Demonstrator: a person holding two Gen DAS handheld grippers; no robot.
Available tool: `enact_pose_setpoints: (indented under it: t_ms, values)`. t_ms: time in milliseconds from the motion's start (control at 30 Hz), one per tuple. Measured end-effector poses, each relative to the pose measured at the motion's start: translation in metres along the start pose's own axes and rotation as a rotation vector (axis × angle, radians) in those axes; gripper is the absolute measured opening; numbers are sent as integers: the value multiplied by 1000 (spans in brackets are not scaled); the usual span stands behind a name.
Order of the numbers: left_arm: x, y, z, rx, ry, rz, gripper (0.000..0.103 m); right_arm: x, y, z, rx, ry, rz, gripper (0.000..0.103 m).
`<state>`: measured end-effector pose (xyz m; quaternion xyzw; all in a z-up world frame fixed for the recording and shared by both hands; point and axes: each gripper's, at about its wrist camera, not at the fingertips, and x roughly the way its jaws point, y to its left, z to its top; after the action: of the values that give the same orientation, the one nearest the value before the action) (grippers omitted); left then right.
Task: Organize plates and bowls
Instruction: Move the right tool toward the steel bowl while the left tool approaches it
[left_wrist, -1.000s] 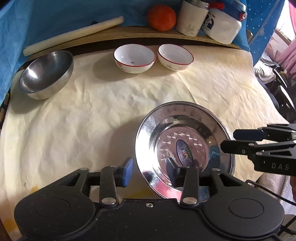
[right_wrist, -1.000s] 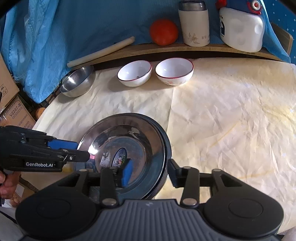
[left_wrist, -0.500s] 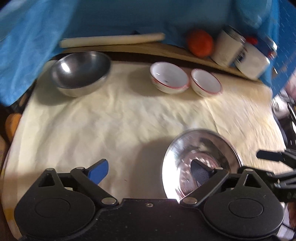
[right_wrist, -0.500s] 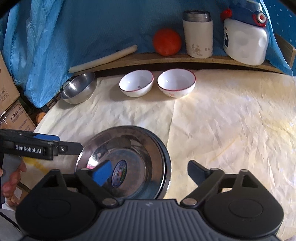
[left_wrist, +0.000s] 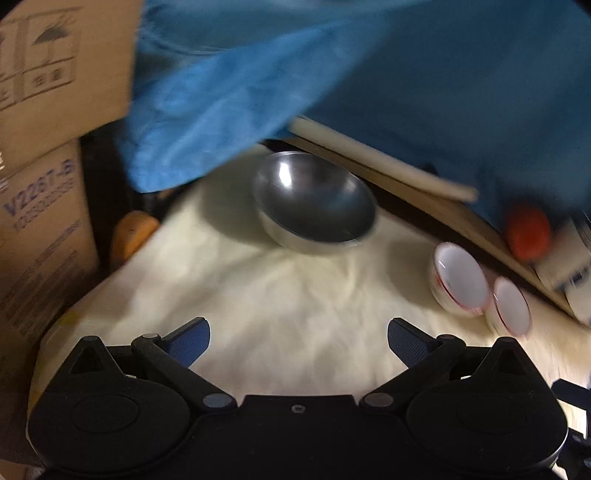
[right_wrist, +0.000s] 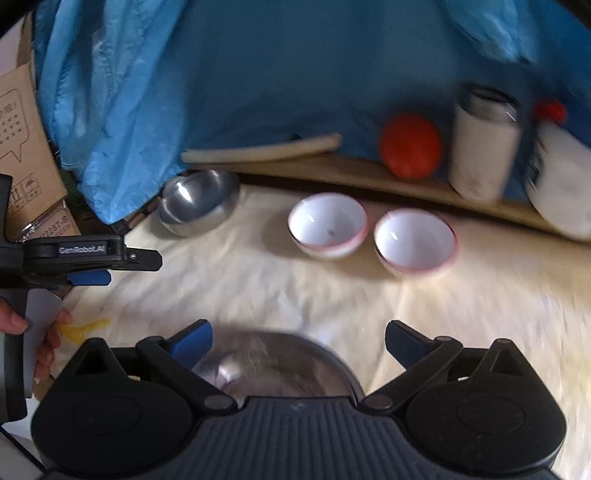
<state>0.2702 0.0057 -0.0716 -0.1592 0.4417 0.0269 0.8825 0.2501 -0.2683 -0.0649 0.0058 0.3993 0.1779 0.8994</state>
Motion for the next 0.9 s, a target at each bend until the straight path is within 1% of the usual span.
enact_pose_setpoints:
  t_ms: [233,400,567,767,900]
  values:
    - [17,10,17,-145,-56,73,102,27,11,41,-94,-38,68,102]
    - [28,11,25,-224,-92,118,102,52,20,70,-171,-53,125,101]
    - [39,15,27,-313,-102,156,102,83,26,94,-206,-46,177,90]
    - [52,17,33,-364,-120,177,102,120,28,117,-190,-10,226,84]
    - [60,19,38,-389,-126,193,102,149,28,128,-158,39,254,79]
